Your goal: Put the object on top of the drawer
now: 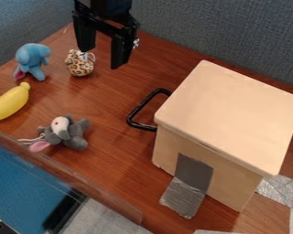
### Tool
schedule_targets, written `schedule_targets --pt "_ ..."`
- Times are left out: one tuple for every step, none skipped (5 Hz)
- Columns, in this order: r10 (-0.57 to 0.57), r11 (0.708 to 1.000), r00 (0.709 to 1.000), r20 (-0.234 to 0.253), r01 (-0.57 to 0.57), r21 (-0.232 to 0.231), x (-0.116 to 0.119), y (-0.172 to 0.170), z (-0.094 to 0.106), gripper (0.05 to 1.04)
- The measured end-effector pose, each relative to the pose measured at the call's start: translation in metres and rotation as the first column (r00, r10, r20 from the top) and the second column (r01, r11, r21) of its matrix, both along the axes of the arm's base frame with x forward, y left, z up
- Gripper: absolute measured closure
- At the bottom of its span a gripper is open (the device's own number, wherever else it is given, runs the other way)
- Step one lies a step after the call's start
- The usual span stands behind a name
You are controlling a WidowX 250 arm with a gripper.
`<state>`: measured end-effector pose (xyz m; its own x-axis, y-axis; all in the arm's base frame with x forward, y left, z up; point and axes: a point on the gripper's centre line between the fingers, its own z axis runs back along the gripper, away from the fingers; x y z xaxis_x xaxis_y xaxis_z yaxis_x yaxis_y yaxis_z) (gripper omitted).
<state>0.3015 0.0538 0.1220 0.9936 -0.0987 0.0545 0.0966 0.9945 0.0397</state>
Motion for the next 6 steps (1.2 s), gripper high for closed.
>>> schedule_targets --pt "0.006 1.000 0.999 -0.035 -0.007 -0.016 0.000 -0.001 -0.011 0.083" --pt "0.122 0.986 0.989 -0.083 -0.130 -0.105 0.025 0.017 -0.027 0.083" --pt "0.246 0.961 0.968 -0.054 -0.251 -0.115 0.049 0.052 -0.030 0.083" --pt "0.273 0.956 0.962 -0.013 -0.273 -0.106 0.069 0.071 -0.032 0.083" --pt "0.279 0.959 0.960 0.025 -0.277 -0.063 0.072 0.091 -0.038 0.083" --pt "0.298 0.954 0.953 0.058 -0.298 -0.022 0.081 0.107 -0.054 0.083"
